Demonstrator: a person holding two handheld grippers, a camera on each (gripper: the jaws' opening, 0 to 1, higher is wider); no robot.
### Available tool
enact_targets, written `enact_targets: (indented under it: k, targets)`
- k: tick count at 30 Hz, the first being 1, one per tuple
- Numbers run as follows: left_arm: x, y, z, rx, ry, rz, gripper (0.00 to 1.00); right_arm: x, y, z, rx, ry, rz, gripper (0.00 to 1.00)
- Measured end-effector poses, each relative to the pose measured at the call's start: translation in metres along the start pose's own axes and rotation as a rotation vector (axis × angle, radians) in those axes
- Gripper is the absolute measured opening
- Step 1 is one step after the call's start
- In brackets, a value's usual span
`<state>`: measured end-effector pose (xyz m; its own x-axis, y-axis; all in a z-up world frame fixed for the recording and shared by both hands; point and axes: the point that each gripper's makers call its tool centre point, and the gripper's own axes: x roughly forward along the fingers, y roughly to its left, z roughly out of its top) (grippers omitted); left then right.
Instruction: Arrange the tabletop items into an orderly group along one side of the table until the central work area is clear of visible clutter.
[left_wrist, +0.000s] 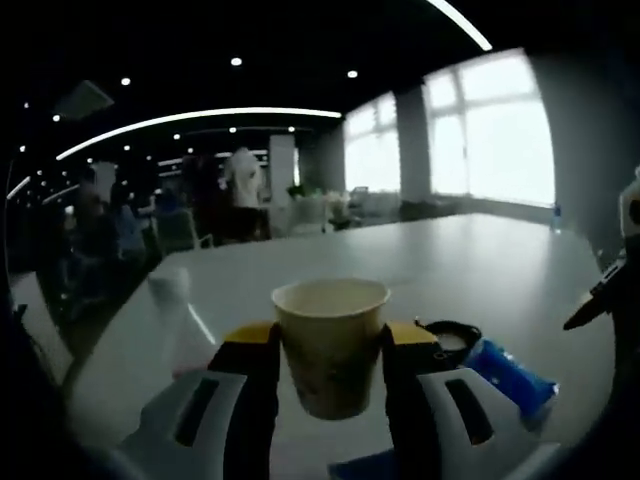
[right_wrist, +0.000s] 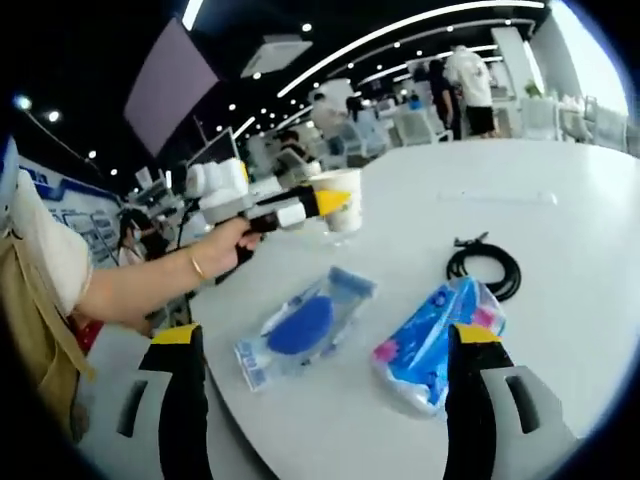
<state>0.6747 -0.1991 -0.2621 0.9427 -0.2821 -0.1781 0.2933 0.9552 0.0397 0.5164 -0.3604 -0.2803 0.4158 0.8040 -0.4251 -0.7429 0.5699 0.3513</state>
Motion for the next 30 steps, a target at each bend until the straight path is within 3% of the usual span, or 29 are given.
enact_targets:
  k: [6,11,14,25,30]
  targets:
    - [0.017,0.009,-0.017,0.021,0.017,0.031,0.39,0.005,-0.003,-0.01,0.008,0.033,-0.018,0.99]
    - [0.03,0.014,-0.024,0.059,-0.002,0.029,0.39,0.007,-0.006,-0.017,0.014,0.061,-0.03,0.99]
    - [0.036,0.018,-0.028,0.036,-0.013,0.026,0.39,0.009,-0.008,-0.021,0.024,0.074,-0.038,0.99]
    - [0.042,0.021,-0.052,0.006,-0.015,0.054,0.39,0.006,-0.012,-0.026,0.037,0.089,-0.057,0.99]
    - [0.042,0.026,-0.054,0.009,-0.027,0.063,0.39,0.008,-0.012,-0.028,0.039,0.1,-0.053,0.99]
